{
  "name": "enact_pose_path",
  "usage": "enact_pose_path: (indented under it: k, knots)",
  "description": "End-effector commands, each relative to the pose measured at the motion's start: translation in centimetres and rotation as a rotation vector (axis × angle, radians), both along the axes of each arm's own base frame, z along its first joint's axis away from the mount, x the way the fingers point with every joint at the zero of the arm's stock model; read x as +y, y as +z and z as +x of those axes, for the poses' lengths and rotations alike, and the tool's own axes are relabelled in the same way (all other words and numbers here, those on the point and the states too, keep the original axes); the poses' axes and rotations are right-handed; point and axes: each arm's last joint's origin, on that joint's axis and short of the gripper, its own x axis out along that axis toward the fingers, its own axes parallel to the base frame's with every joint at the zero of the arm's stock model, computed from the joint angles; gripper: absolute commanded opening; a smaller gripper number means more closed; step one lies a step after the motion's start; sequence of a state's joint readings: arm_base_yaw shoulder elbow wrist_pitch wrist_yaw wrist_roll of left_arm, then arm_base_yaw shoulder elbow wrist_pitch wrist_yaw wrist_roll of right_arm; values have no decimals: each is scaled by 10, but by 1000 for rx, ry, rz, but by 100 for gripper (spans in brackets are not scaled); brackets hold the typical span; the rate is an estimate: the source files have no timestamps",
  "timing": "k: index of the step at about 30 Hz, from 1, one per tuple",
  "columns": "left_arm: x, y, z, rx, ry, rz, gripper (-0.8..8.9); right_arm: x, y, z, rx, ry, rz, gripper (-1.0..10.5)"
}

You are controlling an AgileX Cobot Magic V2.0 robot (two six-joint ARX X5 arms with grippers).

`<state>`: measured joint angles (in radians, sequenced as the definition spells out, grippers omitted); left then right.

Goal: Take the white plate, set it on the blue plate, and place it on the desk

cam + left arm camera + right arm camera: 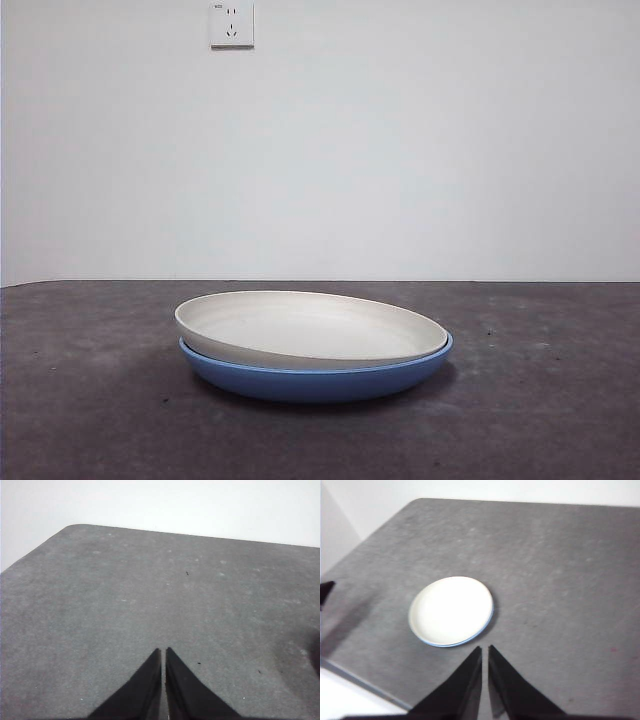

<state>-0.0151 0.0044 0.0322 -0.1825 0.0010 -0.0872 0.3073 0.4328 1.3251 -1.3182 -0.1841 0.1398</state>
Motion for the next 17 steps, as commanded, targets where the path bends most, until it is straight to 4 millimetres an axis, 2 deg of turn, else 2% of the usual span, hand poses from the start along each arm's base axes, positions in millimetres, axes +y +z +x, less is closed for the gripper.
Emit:
enact_pose_path:
  k: [1,3,6,12,17]
  knots:
    - [0,-8,1,27,1,16,16,4,6,9,-169,-4,-66,18]
    - [0,-8,1,27,1,16,16,7,2,20,-254,-28,-88,18]
    - [0,-8,1,27,1,16,16,11,-16,41,-348,-53,-156,18]
    - [0,-8,1,27,1,16,16,14,-79,83,-468,-118,-223,18]
    - [0,-8,1,26,1,16,16,15,-126,99,-507,-136,-216,18]
